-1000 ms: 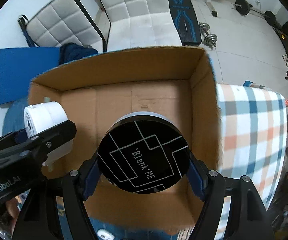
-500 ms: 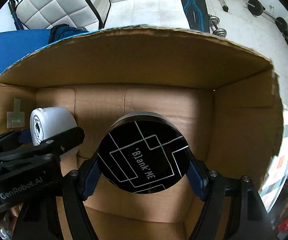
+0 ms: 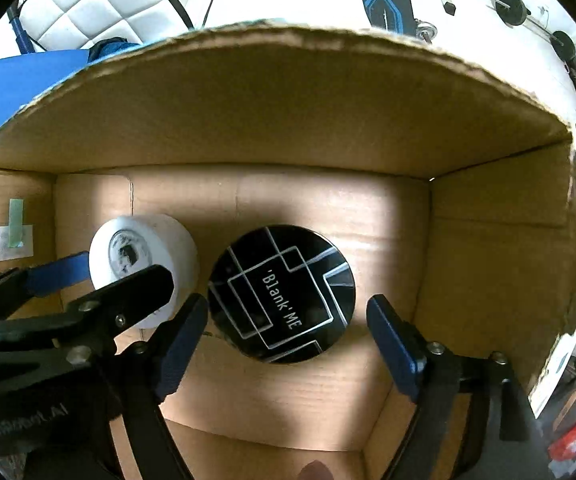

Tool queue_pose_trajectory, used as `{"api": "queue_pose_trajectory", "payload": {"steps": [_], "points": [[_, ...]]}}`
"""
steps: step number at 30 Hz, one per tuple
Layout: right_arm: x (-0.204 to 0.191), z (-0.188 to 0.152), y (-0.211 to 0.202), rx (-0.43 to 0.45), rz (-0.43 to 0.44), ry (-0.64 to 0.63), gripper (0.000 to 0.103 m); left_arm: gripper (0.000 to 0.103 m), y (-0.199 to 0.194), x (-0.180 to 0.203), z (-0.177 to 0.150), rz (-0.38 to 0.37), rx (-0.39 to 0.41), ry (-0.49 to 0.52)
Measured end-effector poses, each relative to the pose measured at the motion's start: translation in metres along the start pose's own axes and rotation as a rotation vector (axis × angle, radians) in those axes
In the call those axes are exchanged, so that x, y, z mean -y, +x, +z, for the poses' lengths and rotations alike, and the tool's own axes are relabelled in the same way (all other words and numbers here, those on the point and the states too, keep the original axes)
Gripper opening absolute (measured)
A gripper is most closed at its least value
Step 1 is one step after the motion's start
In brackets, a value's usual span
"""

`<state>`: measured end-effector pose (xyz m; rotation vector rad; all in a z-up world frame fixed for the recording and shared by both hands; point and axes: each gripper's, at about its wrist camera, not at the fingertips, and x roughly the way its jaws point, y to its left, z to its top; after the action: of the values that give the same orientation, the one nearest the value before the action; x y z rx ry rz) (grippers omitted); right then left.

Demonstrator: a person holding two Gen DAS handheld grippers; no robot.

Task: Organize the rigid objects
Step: 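Carry both jars into the cardboard box and open both tools, then withdraw both tools from the box back toward the items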

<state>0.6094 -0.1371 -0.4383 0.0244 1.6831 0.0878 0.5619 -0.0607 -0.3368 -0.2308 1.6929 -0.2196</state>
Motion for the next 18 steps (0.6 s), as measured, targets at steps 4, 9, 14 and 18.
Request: {"api": "queue_pose_trajectory", "payload": {"steps": [4, 9, 14, 18], "points": [[-0.004, -0.004, -0.007, 0.014, -0.001, -0.002, 0.092, 0.09, -0.015, 0.006, -0.005, 0.043, 0.052, 0.023], [-0.011, -0.021, -0.016, 0.051, -0.021, -0.003, 0.103, 0.102, -0.032, 0.005, -0.028, 0.082, 0.109, 0.03], [-0.014, -0.044, -0.029, 0.092, -0.024, 0.019, 0.103, 0.102, -0.048, -0.007, -0.055, 0.126, 0.172, 0.044], [-0.02, -0.07, -0.045, 0.144, -0.044, 0.016, 0.103, 0.102, -0.062, -0.017, -0.079, 0.137, 0.211, 0.052]]}}
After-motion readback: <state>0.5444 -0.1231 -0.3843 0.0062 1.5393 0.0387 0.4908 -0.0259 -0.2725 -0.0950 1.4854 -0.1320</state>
